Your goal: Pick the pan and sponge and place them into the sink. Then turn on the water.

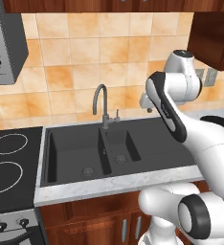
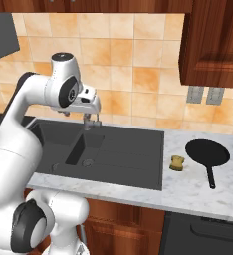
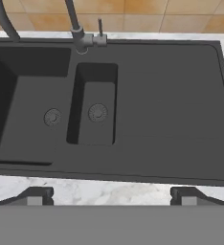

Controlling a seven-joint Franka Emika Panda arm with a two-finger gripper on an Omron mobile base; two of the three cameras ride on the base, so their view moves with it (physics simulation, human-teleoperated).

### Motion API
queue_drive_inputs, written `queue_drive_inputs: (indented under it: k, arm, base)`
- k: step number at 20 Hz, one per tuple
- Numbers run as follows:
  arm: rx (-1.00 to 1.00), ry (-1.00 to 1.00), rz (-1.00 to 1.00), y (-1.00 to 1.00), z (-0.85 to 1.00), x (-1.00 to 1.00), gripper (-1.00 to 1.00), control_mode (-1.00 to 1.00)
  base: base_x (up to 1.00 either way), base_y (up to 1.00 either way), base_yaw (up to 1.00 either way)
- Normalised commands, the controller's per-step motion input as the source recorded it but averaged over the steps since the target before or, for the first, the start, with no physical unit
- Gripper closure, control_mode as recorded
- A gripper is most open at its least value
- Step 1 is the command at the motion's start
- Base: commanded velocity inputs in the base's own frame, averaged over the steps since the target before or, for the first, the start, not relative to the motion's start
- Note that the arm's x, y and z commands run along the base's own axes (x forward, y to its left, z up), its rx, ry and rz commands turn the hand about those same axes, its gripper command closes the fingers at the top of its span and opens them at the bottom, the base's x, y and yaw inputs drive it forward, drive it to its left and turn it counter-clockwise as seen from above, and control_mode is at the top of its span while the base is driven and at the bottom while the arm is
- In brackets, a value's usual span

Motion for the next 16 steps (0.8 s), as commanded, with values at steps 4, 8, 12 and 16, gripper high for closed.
queue_drive_inputs:
  k: [4, 8, 12, 16]
  arm:
    - [0.0, 0.0, 0.0, -0.24, -0.04, 0.0, -1.0, -1.0]
    - [-0.02, 0.0, 0.0, -0.23, -0.12, 0.0, -1.0, -1.0]
    - [-0.03, 0.0, 0.0, -0.19, -0.19, 0.0, -1.0, -1.0]
    - [-0.05, 0.0, 0.0, -0.14, -0.29, 0.0, -1.0, -1.0]
  base:
    - [0.0, 0.0, 0.0]
    - [0.0, 0.0, 0.0]
    - [0.0, 0.0, 0.0]
    - [0.0, 0.0, 0.0]
